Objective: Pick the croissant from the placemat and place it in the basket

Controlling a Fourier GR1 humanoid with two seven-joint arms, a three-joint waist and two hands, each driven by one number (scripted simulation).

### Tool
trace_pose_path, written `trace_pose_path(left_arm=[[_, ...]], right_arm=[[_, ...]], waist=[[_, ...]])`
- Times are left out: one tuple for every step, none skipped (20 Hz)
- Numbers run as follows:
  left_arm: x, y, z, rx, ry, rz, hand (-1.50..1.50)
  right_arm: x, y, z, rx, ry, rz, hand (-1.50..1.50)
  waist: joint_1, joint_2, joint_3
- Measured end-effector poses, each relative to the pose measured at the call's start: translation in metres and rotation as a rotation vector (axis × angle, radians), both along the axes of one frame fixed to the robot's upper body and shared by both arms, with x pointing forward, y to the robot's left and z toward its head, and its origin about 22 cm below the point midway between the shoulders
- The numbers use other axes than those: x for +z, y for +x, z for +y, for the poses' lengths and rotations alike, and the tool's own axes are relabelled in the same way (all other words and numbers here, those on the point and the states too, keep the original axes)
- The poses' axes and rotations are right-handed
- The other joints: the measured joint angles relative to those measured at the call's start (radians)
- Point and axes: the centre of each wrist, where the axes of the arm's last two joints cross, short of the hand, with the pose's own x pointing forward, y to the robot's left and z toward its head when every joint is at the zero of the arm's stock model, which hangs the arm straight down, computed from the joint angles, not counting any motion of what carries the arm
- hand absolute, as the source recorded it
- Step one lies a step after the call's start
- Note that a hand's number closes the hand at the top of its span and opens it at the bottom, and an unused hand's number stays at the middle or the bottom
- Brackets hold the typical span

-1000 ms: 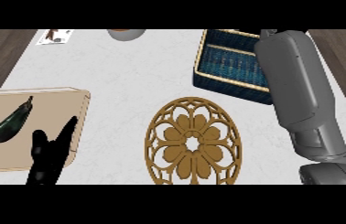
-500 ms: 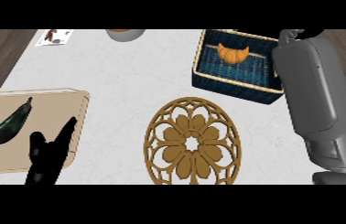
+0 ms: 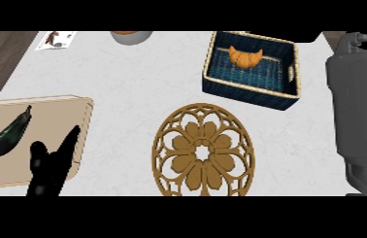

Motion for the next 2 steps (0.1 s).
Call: trace_pose_path(left_arm=[[-0.0006,-0.0011,0.0,0.005,0.001,-0.001,0.0],[-0.0011,-0.0017,-0.001,0.013,0.005,0.002,0.0]], right_arm=[[0.0028,-0.0064,-0.01,-0.018,0.005,-0.008,-1.5],[0.0018,-0.0138,-0.017,-0.031,0.008,-0.011,-1.5]], waist=[[-0.004,-0.001,0.0],[-0.007,-0.002,0.001]])
